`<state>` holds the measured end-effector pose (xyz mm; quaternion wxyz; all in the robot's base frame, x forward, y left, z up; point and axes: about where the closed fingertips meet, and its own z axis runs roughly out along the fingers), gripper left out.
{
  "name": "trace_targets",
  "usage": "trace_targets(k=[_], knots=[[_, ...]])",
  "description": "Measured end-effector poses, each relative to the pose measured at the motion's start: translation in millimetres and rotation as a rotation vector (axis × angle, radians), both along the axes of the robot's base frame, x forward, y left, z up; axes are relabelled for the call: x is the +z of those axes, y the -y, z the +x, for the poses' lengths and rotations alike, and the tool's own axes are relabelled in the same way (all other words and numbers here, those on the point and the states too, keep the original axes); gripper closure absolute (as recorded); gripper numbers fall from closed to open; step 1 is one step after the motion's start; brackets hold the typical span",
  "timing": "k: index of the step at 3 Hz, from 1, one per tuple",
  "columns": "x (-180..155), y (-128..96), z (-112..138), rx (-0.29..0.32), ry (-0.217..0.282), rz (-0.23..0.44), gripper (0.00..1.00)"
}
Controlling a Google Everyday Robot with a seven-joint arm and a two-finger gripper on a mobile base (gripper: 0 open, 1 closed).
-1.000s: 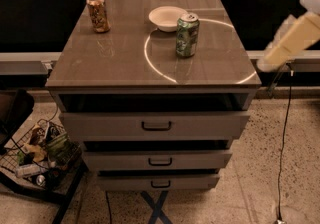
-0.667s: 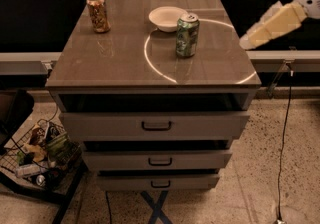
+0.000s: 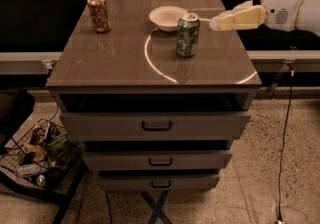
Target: Knock green can over
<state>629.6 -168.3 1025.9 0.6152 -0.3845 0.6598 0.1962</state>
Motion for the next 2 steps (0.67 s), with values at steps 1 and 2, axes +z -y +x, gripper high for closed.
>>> trace_targets(k=[1,2], knots=[[4.7,-13.4,4.0,0.018,0.023,0.038,0.0],[4.4,-12.8,3.8,0.017,0.021,0.035,0.0]])
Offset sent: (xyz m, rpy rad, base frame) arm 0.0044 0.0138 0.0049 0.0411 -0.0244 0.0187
